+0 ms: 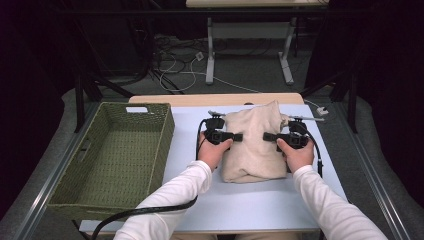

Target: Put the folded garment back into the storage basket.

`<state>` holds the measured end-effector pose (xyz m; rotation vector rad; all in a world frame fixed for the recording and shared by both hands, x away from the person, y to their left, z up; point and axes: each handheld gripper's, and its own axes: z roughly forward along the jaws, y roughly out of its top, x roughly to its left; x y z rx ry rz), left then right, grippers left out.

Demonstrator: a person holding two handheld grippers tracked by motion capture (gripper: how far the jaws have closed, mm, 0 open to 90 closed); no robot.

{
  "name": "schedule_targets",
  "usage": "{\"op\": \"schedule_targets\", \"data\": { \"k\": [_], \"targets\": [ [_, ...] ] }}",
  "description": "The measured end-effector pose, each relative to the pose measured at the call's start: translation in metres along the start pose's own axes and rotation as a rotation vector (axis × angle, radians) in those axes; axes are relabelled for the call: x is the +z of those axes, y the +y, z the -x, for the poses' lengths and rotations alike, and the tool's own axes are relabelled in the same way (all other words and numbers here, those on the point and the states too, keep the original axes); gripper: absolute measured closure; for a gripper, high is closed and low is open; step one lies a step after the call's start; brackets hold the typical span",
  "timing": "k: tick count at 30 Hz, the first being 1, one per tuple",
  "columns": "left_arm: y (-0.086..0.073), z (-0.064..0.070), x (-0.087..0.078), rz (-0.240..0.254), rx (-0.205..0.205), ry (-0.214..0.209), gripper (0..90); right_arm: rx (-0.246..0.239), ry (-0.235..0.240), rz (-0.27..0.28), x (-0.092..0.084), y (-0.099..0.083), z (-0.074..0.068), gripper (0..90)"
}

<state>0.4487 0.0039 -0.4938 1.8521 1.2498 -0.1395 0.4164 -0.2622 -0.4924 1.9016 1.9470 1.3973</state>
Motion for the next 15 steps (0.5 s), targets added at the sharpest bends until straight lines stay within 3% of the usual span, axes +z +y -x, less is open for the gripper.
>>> {"op": "schedule_targets", "data": {
  "k": [15],
  "targets": [
    [0.018,0.008,-0.018,0.002,0.024,-0.002,55.6,-0.013,0.002,0.021,-0.013,0.016,-0.017,62.7]
  ]
}}
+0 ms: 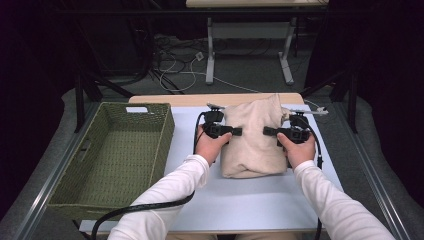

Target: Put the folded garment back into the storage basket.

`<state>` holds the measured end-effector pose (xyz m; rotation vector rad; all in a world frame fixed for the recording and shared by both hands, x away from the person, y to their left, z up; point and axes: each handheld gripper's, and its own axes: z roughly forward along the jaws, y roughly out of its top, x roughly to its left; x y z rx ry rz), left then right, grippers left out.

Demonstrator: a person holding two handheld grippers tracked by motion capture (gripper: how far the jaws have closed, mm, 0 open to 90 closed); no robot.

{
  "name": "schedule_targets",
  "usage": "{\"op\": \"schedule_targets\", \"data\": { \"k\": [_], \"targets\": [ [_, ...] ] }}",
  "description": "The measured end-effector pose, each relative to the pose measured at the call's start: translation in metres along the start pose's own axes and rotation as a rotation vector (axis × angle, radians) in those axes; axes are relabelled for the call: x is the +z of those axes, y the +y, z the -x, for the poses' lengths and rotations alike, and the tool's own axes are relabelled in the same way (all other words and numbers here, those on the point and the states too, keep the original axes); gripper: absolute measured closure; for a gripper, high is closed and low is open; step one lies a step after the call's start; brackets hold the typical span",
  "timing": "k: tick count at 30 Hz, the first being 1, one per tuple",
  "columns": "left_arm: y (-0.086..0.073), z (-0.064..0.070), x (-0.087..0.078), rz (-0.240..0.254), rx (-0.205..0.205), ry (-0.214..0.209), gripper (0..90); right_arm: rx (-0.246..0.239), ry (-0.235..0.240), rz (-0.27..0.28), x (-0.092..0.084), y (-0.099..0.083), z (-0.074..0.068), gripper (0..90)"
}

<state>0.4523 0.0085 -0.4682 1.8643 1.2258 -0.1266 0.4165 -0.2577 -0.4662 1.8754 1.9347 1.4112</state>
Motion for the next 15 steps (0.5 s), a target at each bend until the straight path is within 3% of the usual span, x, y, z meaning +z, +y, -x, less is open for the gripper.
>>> {"op": "schedule_targets", "data": {
  "k": [15],
  "targets": [
    [0.016,0.004,-0.020,0.004,0.004,-0.006,55.7,-0.013,0.006,0.008,-0.009,0.016,-0.018,62.6]
  ]
}}
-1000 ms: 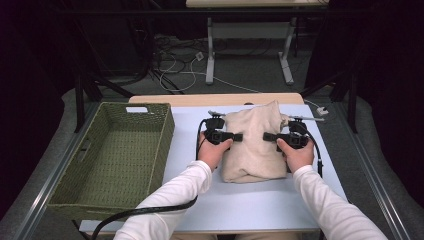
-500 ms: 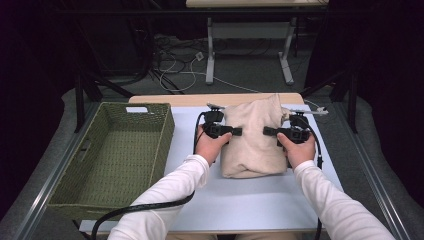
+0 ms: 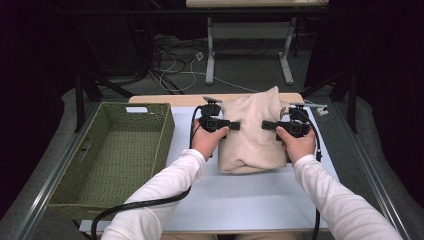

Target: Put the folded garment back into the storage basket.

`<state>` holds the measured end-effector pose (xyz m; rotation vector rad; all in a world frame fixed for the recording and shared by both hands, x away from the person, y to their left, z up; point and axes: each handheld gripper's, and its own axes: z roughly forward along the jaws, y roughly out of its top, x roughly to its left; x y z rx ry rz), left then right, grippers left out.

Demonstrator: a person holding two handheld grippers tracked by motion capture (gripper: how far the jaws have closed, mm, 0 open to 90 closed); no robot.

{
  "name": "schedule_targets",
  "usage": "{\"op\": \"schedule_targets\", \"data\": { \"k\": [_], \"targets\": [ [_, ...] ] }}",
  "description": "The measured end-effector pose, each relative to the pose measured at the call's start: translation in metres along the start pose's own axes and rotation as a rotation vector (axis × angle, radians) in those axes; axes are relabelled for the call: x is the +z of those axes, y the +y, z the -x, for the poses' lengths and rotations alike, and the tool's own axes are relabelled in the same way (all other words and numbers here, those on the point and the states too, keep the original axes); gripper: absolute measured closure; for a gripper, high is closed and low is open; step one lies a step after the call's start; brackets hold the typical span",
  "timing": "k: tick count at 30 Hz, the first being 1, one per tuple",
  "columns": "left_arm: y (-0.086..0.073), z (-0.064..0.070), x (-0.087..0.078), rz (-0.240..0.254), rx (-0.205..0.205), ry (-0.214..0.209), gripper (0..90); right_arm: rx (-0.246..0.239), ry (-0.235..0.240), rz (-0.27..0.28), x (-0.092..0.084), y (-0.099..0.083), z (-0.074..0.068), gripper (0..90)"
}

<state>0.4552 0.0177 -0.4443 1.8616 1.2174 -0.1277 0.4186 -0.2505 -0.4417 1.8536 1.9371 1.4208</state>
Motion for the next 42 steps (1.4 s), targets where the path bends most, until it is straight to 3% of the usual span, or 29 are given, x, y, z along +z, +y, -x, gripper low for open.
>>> {"op": "schedule_targets", "data": {
  "k": [22,42],
  "targets": [
    [0.022,0.006,-0.036,0.004,0.013,-0.005,55.7,-0.012,0.024,0.005,-0.011,0.023,-0.030,62.4],
    [0.029,0.003,-0.059,0.014,0.010,-0.003,55.8,-0.035,0.038,0.005,-0.012,0.034,-0.054,62.2]
  ]
}}
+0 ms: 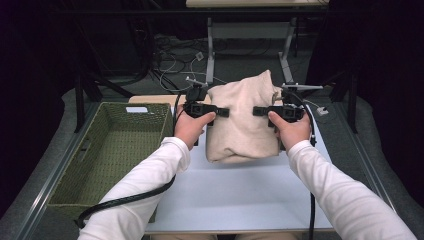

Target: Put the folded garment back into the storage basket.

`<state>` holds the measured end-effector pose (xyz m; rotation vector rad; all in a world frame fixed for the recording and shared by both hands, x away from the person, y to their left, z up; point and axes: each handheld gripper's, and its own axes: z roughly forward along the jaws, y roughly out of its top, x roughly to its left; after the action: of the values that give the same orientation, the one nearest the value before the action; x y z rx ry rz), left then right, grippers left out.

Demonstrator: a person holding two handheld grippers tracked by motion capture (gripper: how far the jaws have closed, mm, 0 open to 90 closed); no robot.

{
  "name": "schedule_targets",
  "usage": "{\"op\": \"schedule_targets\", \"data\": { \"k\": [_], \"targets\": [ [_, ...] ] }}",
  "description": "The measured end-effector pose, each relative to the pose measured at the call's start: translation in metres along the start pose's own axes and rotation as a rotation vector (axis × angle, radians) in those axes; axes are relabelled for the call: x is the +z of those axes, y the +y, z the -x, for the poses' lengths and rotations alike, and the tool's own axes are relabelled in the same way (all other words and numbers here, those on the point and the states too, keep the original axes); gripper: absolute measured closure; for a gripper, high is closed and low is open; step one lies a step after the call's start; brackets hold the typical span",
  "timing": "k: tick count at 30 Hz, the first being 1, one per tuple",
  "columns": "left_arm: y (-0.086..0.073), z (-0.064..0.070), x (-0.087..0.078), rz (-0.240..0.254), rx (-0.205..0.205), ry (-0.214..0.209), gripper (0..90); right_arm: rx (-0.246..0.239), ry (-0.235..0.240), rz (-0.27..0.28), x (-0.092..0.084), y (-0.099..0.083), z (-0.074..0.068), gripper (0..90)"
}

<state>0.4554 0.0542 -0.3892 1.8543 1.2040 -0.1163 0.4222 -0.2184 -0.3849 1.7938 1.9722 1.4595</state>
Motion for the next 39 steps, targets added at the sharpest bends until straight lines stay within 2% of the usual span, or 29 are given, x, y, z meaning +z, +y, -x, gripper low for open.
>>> {"op": "schedule_targets", "data": {
  "k": [13,31,39],
  "targets": [
    [0.001,-0.009,-0.015,0.002,-0.004,0.010,55.8,-0.015,0.012,-0.010,0.007,0.002,-0.012,62.2],
    [-0.002,-0.034,-0.043,0.004,-0.030,0.030,55.9,-0.021,0.041,-0.027,0.034,0.002,-0.041,62.2],
    [-0.001,-0.043,-0.060,-0.005,-0.045,0.046,55.9,-0.028,0.056,-0.034,0.043,0.003,-0.055,62.1]
  ]
}}
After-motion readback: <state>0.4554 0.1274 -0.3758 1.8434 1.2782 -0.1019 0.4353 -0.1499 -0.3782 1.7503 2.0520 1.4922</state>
